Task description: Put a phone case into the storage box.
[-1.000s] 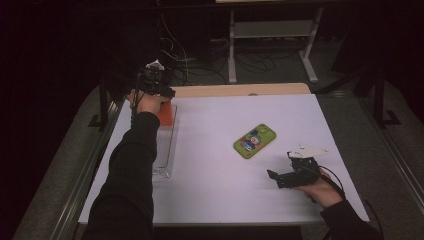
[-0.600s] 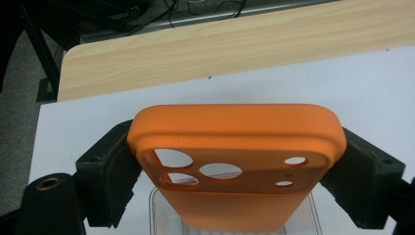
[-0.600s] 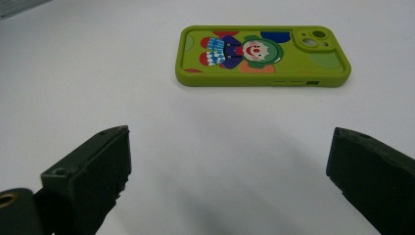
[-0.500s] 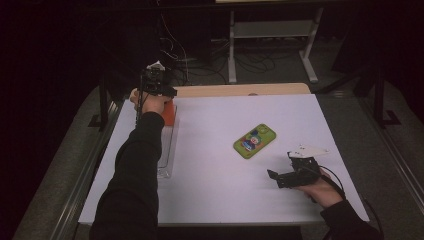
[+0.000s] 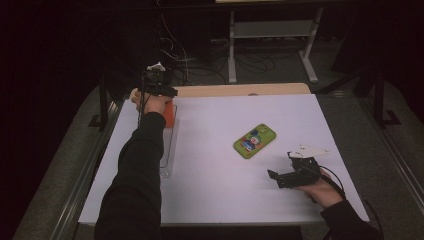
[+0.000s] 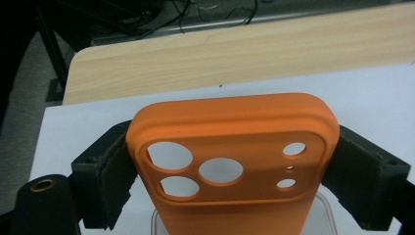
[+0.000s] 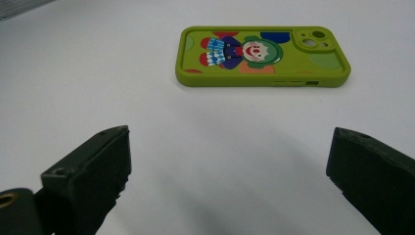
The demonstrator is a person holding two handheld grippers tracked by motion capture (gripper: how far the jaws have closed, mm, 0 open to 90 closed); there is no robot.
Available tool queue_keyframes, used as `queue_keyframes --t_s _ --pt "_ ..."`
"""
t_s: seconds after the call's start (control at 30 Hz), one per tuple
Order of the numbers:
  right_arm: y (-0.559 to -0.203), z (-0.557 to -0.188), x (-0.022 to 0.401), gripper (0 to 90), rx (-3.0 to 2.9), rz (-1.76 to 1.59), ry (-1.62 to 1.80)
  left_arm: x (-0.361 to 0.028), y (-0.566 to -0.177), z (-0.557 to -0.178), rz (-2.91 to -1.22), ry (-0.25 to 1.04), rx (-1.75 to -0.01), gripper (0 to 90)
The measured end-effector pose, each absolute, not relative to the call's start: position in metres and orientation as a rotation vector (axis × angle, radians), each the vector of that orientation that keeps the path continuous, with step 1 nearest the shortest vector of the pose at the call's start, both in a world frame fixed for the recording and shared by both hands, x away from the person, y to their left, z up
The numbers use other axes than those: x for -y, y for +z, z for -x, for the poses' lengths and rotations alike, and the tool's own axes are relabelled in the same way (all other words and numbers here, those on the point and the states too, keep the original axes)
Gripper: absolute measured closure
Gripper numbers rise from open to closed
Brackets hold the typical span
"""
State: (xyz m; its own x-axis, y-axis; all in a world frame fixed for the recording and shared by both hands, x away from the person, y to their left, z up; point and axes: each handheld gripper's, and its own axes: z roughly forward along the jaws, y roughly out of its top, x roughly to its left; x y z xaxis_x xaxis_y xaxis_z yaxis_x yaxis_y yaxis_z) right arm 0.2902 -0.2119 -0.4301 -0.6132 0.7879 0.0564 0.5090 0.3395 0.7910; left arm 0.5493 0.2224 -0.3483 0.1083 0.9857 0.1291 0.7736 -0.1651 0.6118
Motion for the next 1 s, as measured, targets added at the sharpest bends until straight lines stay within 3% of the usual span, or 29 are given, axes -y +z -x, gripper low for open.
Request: queue_keyframes --t_s 0.3,0.6,1.0 --pt "-0.430 -0.290 0.211 2.0 -2.273 -1.151 1.156 -0.220 -0.350 -0.548 -2.015 0.754 -1.700 11.4" --pt "-0.430 -0.290 0.211 1.9 -2.274 -1.145 1.154 -0.221 -0.353 -0.549 -2.015 0.736 -1.709 4.1" --pt "-0.430 -0.289 0.211 2.0 -2.276 -1.152 1.156 -0.227 -0.339 -0.539 -2.036 0.660 -1.617 0.3"
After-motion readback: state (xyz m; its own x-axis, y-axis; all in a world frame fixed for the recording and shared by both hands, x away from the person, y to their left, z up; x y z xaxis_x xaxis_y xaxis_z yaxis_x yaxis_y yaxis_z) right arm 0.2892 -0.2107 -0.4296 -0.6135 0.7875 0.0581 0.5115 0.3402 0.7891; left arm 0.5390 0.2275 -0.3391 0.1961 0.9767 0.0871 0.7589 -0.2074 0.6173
